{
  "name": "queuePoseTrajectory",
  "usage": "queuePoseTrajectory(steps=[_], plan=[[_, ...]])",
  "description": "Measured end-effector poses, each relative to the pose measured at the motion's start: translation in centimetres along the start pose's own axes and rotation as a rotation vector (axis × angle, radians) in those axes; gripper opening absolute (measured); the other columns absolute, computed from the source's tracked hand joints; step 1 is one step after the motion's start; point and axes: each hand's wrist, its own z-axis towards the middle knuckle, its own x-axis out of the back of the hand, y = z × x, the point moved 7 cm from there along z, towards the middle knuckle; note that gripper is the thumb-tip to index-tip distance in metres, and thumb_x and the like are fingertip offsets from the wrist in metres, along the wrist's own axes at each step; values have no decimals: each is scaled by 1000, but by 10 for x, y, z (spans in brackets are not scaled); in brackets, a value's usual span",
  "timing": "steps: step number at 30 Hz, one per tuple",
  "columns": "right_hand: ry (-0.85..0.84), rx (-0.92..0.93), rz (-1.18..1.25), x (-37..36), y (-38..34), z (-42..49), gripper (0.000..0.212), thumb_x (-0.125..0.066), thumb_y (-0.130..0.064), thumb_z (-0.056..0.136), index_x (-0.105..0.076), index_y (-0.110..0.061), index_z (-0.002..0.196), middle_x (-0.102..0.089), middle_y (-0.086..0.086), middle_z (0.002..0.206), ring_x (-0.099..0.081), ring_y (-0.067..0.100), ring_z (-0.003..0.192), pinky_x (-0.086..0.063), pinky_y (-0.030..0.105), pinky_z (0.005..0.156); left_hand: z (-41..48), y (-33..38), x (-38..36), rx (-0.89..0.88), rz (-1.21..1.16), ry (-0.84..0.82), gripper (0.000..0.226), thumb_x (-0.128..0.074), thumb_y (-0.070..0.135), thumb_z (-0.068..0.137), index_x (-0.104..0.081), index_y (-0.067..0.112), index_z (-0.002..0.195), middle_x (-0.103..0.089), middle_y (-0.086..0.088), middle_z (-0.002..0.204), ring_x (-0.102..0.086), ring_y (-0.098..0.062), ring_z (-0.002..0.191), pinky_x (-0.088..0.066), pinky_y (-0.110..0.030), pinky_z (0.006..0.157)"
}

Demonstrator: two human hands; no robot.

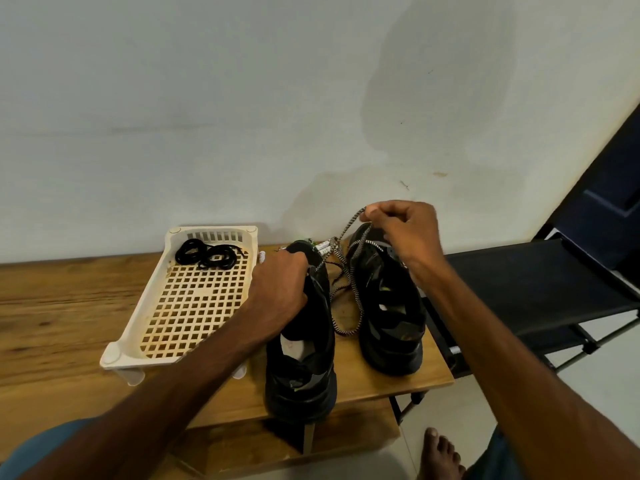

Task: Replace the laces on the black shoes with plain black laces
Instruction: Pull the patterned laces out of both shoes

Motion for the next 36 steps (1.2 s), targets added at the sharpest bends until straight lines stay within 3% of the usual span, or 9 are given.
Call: queuePoseTrajectory(steps=[3, 7, 12, 16, 21, 25, 31, 33, 36], plan=[[-187, 98, -510, -27, 8, -6, 14, -74, -20, 92, -79, -20, 105, -77, -5, 106, -70, 4, 94, -52, 15, 81, -2, -5, 0, 32, -55, 21, 20, -71, 17, 87, -74, 17, 107, -69, -7, 101, -67, -27, 94, -50, -33, 70], [-406, 342, -905, -67, 3, -20, 56, -75, -23, 88, -60, -13, 140, -58, 4, 142, -45, 26, 134, -40, 39, 112, -7, -18, 3, 110, -205, 60, 21, -70, 24, 87, -72, 17, 106, -72, -2, 94, -68, -24, 95, -56, -36, 80], [-521, 455, -1000, -98, 3, -34, 29, -71, -26, 94, -74, -21, 122, -68, 8, 118, -54, 27, 120, -46, 39, 98, -14, -27, 7, 193, -287, 45, 33, -77, 45, 83, -70, 21, 105, -73, 1, 97, -69, -22, 99, -55, -41, 91], [-482, 350, -944, -95, 6, -30, 19, -71, -31, 95, -79, -22, 110, -73, 7, 109, -65, 24, 105, -53, 37, 89, -19, -27, 4, 199, -186, 5, 44, -77, 48, 83, -66, 19, 114, -69, -1, 107, -67, -24, 102, -55, -35, 85], [-437, 192, -691, -85, 8, -22, 7, -76, -23, 90, -82, -21, 89, -78, -6, 87, -69, 6, 78, -61, 36, 81, -21, -23, 10, 199, -58, 6, 26, -74, 27, 87, -74, 20, 112, -70, -6, 101, -69, -27, 96, -43, -28, 67], [-264, 163, -538, -63, -1, -10, 6, -75, -19, 91, -81, -18, 92, -78, -8, 95, -69, 2, 82, -61, 33, 84, -21, -18, 8, 173, 13, -22, 25, -74, 21, 87, -72, 17, 111, -68, -8, 105, -68, -29, 100, -42, -29, 67], [90, 141, -210, -11, -12, -3, 7, -76, -25, 92, -81, -21, 96, -74, -17, 88, -66, -11, 83, -47, 3, 76, -19, -17, 7, 165, 29, -24, 26, -74, 22, 87, -73, 17, 112, -68, -9, 105, -68, -30, 100, -41, -30, 68], [24, 92, -211, -18, -5, -7, 9, -75, -22, 93, -80, -18, 98, -77, -11, 94, -69, -5, 82, -51, 5, 76, -19, -16, 8, 165, 23, -22, 26, -74, 23, 87, -73, 17, 112, -69, -9, 105, -68, -30, 100, -42, -30, 67], [-272, 97, -609, -46, 8, -15, 9, -72, -19, 93, -79, -15, 98, -76, -2, 98, -70, 11, 90, -59, 30, 85, -19, -16, 9, 159, 2, -9, 25, -73, 23, 88, -73, 18, 112, -69, -8, 107, -68, -30, 101, -42, -30, 68]])
